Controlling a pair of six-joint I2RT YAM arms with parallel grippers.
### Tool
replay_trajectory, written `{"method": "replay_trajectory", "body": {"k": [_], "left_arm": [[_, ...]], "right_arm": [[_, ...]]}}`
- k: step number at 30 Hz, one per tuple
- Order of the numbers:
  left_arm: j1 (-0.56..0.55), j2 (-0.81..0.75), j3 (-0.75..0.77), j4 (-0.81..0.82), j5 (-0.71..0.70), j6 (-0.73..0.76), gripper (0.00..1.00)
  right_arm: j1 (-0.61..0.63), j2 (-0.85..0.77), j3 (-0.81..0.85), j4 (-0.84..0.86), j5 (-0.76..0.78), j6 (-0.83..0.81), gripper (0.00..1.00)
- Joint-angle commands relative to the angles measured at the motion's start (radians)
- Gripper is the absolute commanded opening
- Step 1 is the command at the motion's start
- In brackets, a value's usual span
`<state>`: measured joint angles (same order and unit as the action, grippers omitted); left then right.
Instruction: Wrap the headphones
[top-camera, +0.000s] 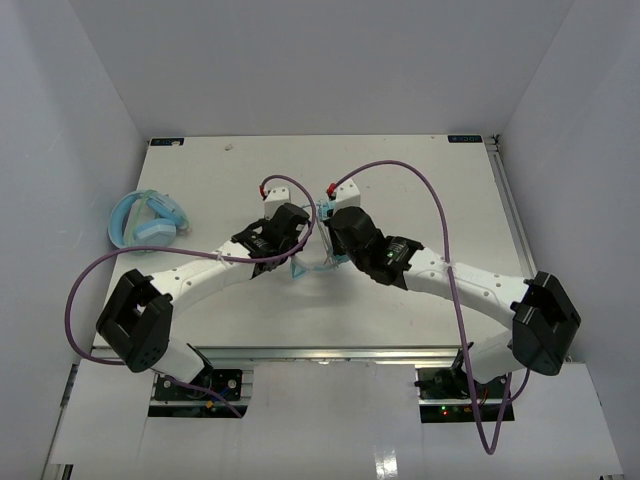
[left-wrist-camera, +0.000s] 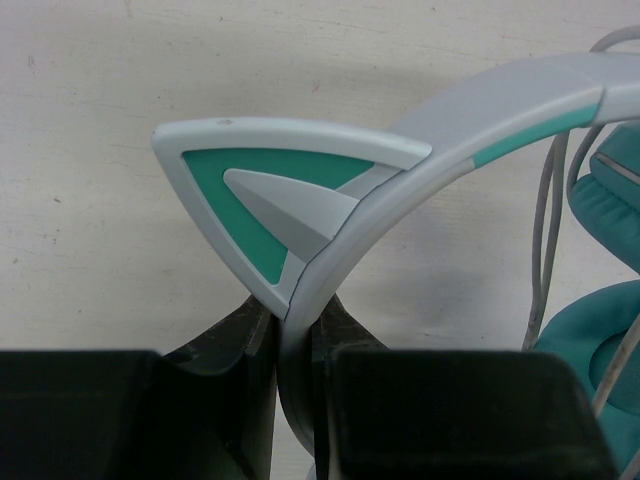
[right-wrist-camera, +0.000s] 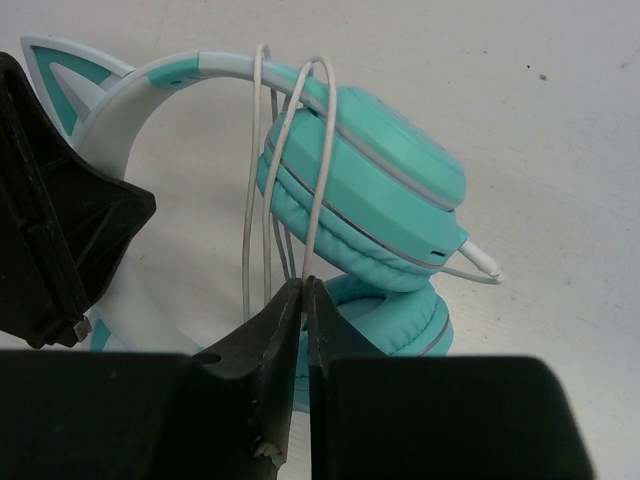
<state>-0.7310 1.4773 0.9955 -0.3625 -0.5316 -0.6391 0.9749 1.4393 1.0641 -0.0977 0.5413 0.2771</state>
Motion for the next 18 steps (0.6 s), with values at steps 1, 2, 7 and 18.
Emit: {"method": "replay_trajectory", "body": {"k": [1, 2, 7, 18], "left_arm": [[0.025, -0.024, 0.029, 0.079, 0.019, -0.019, 0.0], [0.032, -0.018, 0.031, 0.082, 0.025, -0.021, 0.0], [0.064, 0.009, 0.035, 0.105, 0.078, -0.022, 0.0], [0.081, 0.102, 0.087, 0.096, 0.105, -0.009, 0.0]], "right_arm": [[-0.012, 0.038, 0.003, 0.047, 0.023, -0.006, 0.09], [-0.013, 0.048, 0.004, 0.047, 0.022, -0.007, 0.08], [-0.015, 0.077, -0.005, 0.059, 0.003, -0.01, 0.08], [-0.015, 0.075, -0.027, 0.144, -0.048, -0.057, 0.08]]}}
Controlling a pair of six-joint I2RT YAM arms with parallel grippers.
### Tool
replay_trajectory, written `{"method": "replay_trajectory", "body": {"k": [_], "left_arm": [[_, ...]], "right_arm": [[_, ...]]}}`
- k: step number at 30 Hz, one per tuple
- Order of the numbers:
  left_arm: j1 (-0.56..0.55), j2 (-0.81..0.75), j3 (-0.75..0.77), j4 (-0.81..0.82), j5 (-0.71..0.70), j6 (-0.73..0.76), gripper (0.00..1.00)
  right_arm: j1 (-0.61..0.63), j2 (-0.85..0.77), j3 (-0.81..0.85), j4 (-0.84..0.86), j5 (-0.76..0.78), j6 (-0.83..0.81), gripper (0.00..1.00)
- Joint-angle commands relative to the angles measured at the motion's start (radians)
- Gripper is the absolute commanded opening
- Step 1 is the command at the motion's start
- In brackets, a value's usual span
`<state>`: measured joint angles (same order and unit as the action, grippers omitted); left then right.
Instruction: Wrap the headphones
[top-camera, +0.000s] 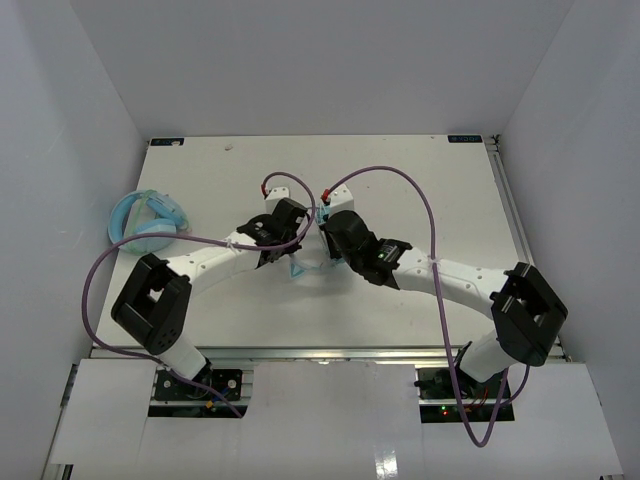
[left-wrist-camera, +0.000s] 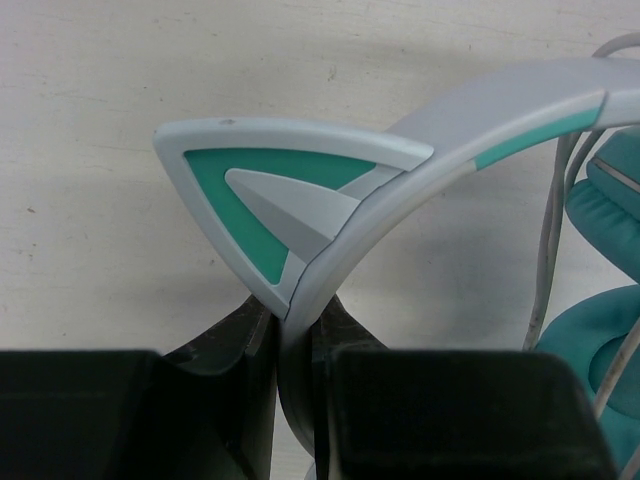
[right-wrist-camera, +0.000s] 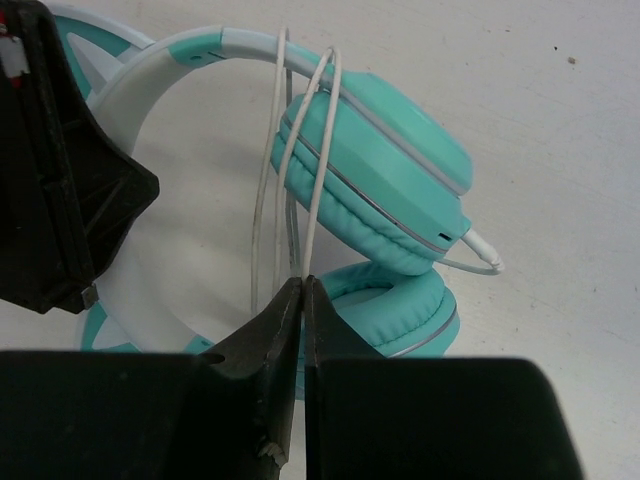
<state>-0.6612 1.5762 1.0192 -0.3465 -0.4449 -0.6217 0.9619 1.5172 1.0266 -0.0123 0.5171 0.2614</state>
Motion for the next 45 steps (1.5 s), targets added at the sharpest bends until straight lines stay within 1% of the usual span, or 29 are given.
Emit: {"method": "replay_trajectory", "body": {"k": [1, 9, 14, 18, 19, 21, 24, 27, 28, 30, 32, 33, 37, 40, 42, 45], "left_arm": [[0.011, 0.01, 0.064, 0.08, 0.02, -0.029, 0.0], [0.024, 0.055, 0.094, 0.07, 0.033, -0.036, 0.0], [0.046, 0.095, 0.119, 0.064, 0.09, -0.044, 0.0], [0.074, 0.134, 0.137, 0.057, 0.165, -0.032, 0.0], [0.08, 0.139, 0.139, 0.057, 0.179, -0.032, 0.02], [0.101, 0.152, 0.142, 0.061, 0.233, -0.032, 0.1], [0.125, 0.173, 0.139, 0.073, 0.301, -0.032, 0.16], [0.136, 0.182, 0.133, 0.084, 0.326, -0.03, 0.21], [0.14, 0.184, 0.133, 0.085, 0.332, -0.029, 0.24], [0.144, 0.188, 0.135, 0.087, 0.338, -0.026, 0.3], [0.148, 0.192, 0.137, 0.086, 0.343, -0.023, 0.31], [0.149, 0.193, 0.137, 0.086, 0.344, -0.022, 0.34], [0.153, 0.192, 0.136, 0.088, 0.341, -0.014, 0.49], [0.155, 0.186, 0.133, 0.083, 0.334, -0.009, 0.61], [0.156, 0.179, 0.136, 0.077, 0.33, -0.002, 0.68], [0.158, 0.164, 0.132, 0.067, 0.308, -0.005, 0.71]], "right_arm": [[-0.002, 0.002, 0.02, 0.06, -0.035, -0.051, 0.08], [-0.009, 0.041, 0.0, 0.059, -0.062, -0.04, 0.08], [-0.028, 0.098, 0.011, 0.059, -0.066, -0.033, 0.08], [-0.046, 0.127, 0.029, 0.06, -0.063, -0.033, 0.08], [-0.046, 0.127, 0.032, 0.06, -0.066, -0.033, 0.08], [-0.059, 0.15, 0.044, 0.061, -0.075, -0.034, 0.08], [-0.078, 0.189, 0.057, 0.061, -0.081, -0.031, 0.08], [-0.089, 0.214, 0.075, 0.066, -0.094, -0.028, 0.08], [-0.092, 0.227, 0.082, 0.066, -0.097, -0.029, 0.08], [-0.098, 0.245, 0.09, 0.066, -0.097, -0.03, 0.08], [-0.101, 0.26, 0.098, 0.067, -0.096, -0.027, 0.08], [-0.101, 0.265, 0.1, 0.068, -0.096, -0.026, 0.08], [-0.101, 0.281, 0.106, 0.076, -0.102, -0.021, 0.08], [-0.103, 0.288, 0.111, 0.077, -0.098, -0.019, 0.1], [-0.103, 0.294, 0.116, 0.077, -0.088, -0.016, 0.11], [-0.103, 0.302, 0.131, 0.075, -0.087, -0.018, 0.13]]}}
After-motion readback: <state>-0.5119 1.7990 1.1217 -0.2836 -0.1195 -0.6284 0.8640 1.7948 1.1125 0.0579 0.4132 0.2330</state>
